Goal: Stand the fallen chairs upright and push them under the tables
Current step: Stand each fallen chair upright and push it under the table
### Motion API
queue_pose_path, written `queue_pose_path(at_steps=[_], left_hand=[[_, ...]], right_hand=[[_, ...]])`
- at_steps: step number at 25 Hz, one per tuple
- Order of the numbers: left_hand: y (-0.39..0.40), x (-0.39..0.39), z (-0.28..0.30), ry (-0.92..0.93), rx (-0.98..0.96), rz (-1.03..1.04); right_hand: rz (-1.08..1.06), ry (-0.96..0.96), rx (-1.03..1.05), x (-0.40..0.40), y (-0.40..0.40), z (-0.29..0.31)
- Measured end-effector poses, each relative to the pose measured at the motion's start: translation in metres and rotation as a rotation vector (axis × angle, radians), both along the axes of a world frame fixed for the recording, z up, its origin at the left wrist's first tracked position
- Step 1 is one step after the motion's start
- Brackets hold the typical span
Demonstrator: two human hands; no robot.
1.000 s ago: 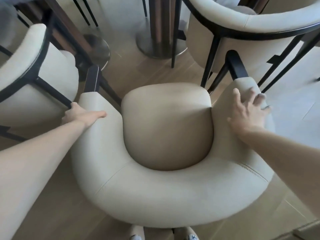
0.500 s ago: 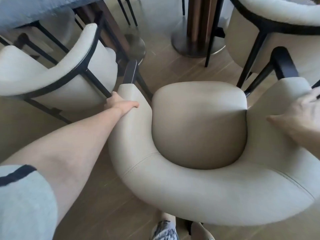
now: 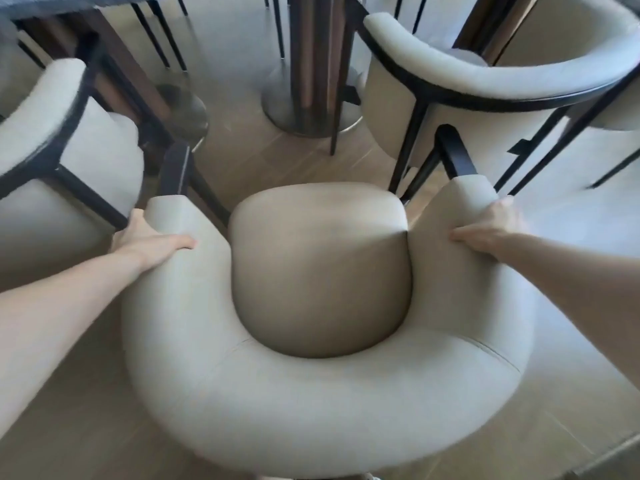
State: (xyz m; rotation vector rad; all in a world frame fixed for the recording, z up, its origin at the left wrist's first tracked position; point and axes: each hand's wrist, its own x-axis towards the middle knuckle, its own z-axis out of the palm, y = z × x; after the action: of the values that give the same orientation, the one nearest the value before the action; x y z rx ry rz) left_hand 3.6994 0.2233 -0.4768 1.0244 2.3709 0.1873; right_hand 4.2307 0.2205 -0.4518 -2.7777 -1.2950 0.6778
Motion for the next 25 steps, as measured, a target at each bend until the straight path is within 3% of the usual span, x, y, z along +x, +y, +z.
queue_pose_path(at_steps=[6,11,18,25], left_hand=[[0.027,-0.031,-0.013,-0.093,-0.023,-0.006],[0.003,-0.01,0.026,-0.099,-0.051,0.005],[-0.015,-0.013,0.032,-0.083,-0.018,-0.011],[-0.063,-0.005,0.084,-0.053,-0.045,-0.027]], right_hand=[[-0.05,-0.014,-0.048,-0.026,0.01,0.007],[-0.028,-0.022,-0.083,-0.036,0.001,0.018],[0.044,-0.066,-0.121,-0.036,-0.015,0.03],[0.128,-0.068,-0.131,-0.017,-0.046,0.079]])
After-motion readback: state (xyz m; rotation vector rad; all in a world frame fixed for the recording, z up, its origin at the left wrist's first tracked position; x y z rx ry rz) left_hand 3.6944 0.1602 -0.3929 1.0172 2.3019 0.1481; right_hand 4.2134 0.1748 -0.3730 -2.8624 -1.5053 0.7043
